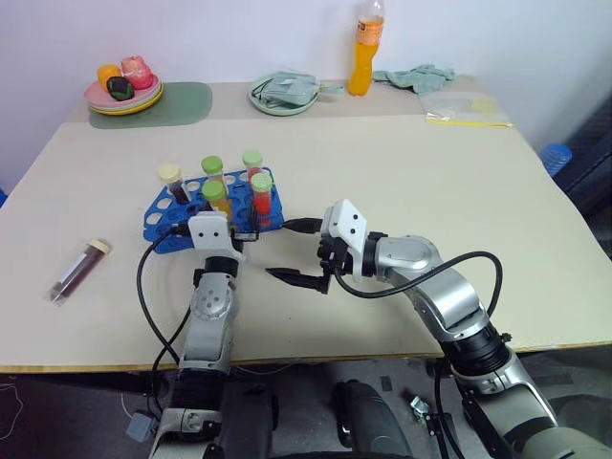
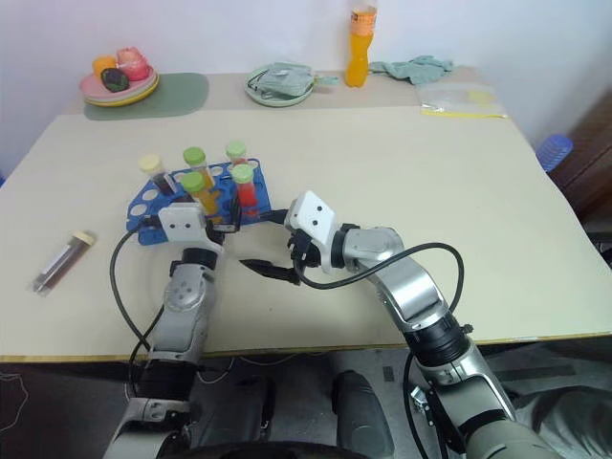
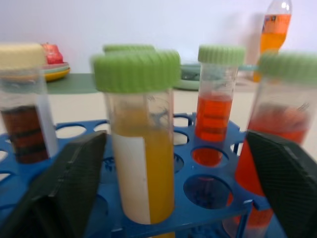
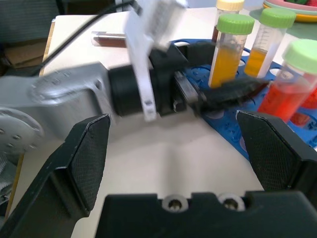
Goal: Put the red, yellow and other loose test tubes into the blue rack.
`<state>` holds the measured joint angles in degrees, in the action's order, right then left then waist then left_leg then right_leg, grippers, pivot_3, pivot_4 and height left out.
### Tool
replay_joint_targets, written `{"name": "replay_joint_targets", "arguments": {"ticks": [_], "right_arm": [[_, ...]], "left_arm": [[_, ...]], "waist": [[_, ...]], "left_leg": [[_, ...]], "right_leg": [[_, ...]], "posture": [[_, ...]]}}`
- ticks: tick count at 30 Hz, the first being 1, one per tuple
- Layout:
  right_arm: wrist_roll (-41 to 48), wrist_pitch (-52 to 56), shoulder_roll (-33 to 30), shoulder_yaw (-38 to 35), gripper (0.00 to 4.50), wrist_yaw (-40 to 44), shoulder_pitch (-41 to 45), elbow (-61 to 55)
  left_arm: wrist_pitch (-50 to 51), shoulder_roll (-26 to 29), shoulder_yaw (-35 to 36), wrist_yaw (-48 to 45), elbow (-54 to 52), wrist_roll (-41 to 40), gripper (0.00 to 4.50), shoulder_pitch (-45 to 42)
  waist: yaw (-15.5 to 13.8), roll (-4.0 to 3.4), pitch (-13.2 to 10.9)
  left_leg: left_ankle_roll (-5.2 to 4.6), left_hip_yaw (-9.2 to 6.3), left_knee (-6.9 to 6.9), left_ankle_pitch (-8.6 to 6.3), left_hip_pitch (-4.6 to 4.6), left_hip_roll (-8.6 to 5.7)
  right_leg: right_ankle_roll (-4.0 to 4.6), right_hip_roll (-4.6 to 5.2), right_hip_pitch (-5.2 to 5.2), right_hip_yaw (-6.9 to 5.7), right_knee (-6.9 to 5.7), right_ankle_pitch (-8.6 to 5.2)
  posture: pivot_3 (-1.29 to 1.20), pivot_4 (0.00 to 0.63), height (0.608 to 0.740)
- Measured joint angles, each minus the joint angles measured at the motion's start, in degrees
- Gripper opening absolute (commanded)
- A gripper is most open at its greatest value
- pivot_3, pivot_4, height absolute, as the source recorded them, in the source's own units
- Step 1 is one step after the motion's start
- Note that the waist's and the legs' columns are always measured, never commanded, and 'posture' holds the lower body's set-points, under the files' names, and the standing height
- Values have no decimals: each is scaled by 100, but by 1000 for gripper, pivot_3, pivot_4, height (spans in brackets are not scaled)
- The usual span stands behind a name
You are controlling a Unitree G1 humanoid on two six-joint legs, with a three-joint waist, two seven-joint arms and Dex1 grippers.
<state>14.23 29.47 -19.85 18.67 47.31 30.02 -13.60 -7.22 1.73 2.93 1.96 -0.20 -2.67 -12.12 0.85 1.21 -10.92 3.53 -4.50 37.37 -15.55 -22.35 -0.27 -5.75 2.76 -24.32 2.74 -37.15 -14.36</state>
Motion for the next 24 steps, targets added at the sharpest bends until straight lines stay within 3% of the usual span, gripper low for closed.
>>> {"name": "replay_joint_targets", "arguments": {"ticks": [4,8,12,15,19,21,24], "right_arm": [[27,21,-23,-13,4500,-20,-46,-58],[64,31,-47,-36,4500,-24,-69,-91],[80,30,-37,-35,4500,20,-66,-90],[85,19,-30,-34,4500,65,-59,-76],[81,-26,35,-7,4500,163,36,53],[74,-80,67,12,4500,208,105,136],[63,-144,86,20,4500,244,187,216]], "left_arm": [[790,427,264,-343,-1551,-591,4445,542],[1895,1200,880,-701,-2765,-1358,4445,1119],[3463,2452,2045,-939,-3300,-2348,4445,1254],[4917,3769,2826,-1186,-3167,-2667,4445,1417],[6706,5697,3029,-1898,-2009,-2747,4445,1365],[7382,6412,2878,-2428,-1243,-2875,4445,1052],[7508,7297,1946,-3275,-253,-2786,4445,617]], "waist": [[30,-2,1],[27,-3,0],[28,-3,-1],[48,-5,-3],[70,-2,-6],[77,-1,-7],[114,-10,-12]], "left_leg": [[0,1,-6,0,4,6],[0,1,-5,0,4,7],[0,-1,-5,0,6,7],[-1,0,-9,-1,8,8],[-1,0,-19,-1,12,8],[-1,1,-21,-1,11,8],[0,7,-29,-1,11,7]], "right_leg": [[1,-5,-2,3,-2,-1],[2,-8,-1,2,-3,-1],[3,-10,-1,1,-6,-2],[3,-11,-1,1,-4,-3],[6,-15,-3,-1,-6,-6],[6,-13,-4,-2,-5,-7],[6,-8,-6,-1,4,-8]], "posture": [[0,150,740],[0,150,740],[0,150,740],[0,150,740],[0,150,740],[0,150,740],[0,150,740]]}}
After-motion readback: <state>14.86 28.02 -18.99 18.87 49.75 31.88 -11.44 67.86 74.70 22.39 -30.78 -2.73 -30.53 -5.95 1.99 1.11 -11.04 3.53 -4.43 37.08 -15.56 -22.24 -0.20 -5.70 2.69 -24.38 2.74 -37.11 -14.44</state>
